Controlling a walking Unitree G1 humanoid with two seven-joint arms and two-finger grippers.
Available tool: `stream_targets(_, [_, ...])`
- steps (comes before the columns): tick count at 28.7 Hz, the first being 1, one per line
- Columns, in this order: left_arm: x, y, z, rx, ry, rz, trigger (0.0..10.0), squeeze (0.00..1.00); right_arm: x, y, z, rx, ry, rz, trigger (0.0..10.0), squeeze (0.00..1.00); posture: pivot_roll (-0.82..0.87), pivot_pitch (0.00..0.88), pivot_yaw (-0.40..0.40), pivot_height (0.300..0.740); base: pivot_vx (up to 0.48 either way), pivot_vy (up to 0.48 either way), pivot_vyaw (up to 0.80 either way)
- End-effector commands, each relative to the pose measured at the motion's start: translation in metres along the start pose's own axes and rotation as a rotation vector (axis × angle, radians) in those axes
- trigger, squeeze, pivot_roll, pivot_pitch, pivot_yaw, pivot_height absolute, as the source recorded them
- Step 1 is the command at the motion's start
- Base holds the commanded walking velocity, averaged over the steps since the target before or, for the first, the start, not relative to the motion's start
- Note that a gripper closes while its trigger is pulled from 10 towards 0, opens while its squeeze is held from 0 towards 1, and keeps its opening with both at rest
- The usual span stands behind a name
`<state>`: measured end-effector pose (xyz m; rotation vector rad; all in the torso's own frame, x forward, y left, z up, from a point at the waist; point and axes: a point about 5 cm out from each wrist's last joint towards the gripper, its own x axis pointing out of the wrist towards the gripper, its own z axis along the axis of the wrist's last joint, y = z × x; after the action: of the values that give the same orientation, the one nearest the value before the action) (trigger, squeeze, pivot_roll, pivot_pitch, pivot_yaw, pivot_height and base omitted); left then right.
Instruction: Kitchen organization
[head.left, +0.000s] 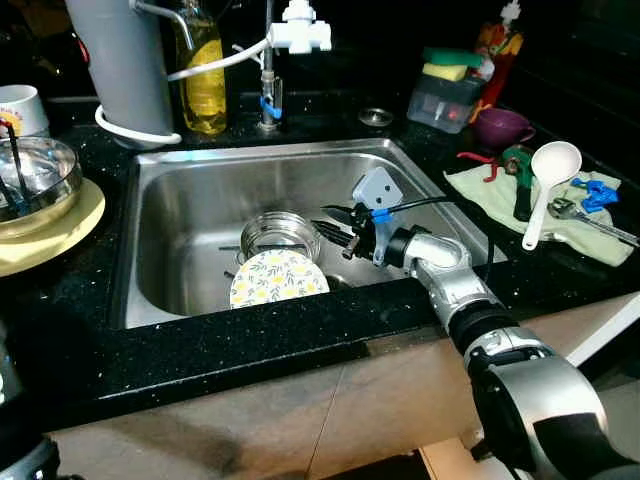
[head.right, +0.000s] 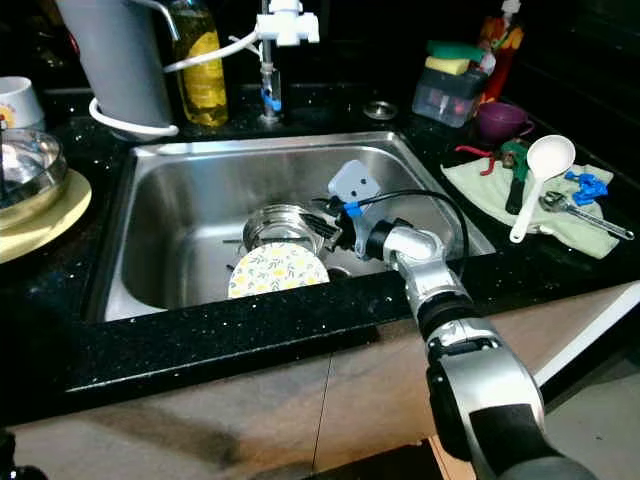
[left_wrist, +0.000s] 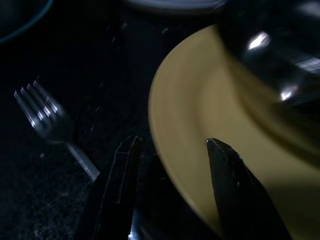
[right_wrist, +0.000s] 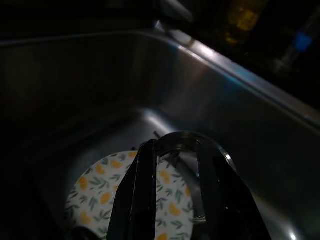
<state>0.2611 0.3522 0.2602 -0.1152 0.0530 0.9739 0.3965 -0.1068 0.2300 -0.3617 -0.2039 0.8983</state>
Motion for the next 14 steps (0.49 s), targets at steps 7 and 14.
stream_targets(7, [0.015,0.011,0.001,-0.111,0.021,0.08,10.0,1.0,-0.004,-0.001,0.0,0.009,-0.013,0.009,10.0,0.0,0.03,0.16,-0.059,0.74,0.0,0.0,0.0])
stream_targets(14, [0.018,0.015,0.012,-0.164,-0.016,0.133,10.0,1.0,-0.006,-0.002,-0.002,0.015,-0.011,0.01,10.0,0.0,0.03,0.168,-0.058,0.74,0.0,0.0,0.0])
